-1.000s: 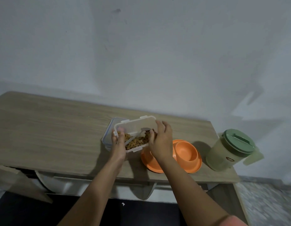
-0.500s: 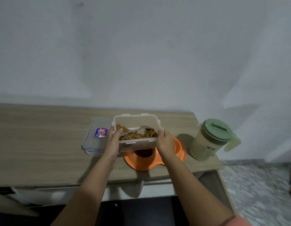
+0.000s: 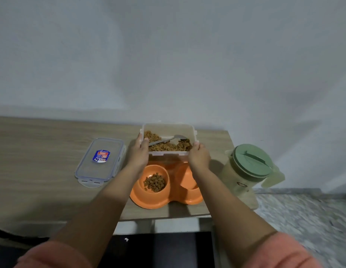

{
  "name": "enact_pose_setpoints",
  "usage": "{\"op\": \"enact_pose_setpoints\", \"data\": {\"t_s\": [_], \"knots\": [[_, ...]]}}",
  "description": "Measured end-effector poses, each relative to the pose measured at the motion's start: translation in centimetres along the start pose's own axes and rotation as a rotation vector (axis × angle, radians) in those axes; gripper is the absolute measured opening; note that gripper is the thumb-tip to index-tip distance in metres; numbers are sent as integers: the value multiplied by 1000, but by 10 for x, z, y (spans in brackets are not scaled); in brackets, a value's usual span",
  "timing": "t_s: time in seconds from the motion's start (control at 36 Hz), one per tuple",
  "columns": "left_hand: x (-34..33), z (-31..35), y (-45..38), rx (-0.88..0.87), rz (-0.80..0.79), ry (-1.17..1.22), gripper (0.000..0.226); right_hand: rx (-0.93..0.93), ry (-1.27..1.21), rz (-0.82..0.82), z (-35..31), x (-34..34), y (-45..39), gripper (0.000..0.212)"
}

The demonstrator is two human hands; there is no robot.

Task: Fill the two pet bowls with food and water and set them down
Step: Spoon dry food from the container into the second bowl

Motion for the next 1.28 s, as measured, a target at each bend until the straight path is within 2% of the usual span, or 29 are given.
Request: {"op": "enact_pose_setpoints", "data": {"t_s": [0.14, 0.44, 0.53, 0.83, 1.06, 1.17, 1.28], "knots": [[-12, -3, -43, 15, -4, -98, 54, -22, 15, -19, -2, -14, -35, 44], [-25, -24, -114, 56, 29, -119, 59, -128, -30, -80, 3, -57, -92, 44], [-29, -23, -126, 58, 19, -126, 52, -155, -38, -82, 7, -65, -101, 44], [-31, -29, -150, 64, -35, -114, 50, -176, -30, -98, 8, -78, -112, 45], [-29, -27, -150, 73, -44, -108, 57, -205, -39, -118, 5, -76, -108, 46], [-17, -21, -144, 98, 63, -178, 68, -250, -75, -62, 3, -64, -101, 49], [-5, -4, -132, 103, 141, -230, 67, -192, -81, 25, -10, -44, -91, 51]]}}
Point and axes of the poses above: each hand's wrist, its own y-axis away from the middle knuckle, its own x-axis out of the back of the hand, z = x × y, the point moved 4 cm from there along -y, towards the middle knuckle, and after that the axes turned 1 degree about z, right-handed, at the moved point
